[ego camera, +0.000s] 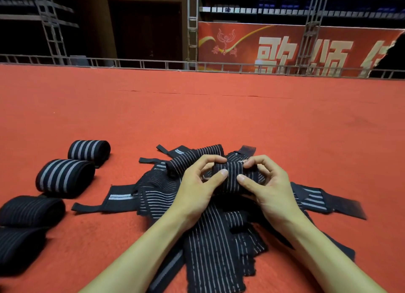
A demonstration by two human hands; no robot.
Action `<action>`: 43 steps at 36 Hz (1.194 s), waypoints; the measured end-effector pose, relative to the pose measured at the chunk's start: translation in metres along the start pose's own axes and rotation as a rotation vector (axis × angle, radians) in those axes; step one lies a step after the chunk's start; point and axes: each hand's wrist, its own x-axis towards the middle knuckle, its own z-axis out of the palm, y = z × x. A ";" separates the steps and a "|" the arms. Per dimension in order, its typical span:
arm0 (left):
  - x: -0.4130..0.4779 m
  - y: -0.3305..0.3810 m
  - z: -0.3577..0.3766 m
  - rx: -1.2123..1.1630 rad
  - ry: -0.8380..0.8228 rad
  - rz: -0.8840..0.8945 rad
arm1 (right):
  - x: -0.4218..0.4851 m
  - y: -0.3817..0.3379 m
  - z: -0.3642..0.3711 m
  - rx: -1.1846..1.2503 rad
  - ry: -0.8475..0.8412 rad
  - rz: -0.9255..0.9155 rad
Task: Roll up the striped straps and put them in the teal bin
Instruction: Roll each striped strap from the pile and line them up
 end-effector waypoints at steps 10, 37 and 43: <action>0.001 0.000 -0.008 -0.006 0.031 0.034 | -0.001 -0.003 -0.002 -0.112 -0.048 0.047; -0.103 0.092 -0.147 0.373 -0.097 -0.118 | -0.061 -0.037 0.142 -0.277 -0.217 0.055; -0.119 0.093 -0.187 0.547 -0.022 -0.197 | -0.068 -0.022 0.186 -0.312 -0.252 0.106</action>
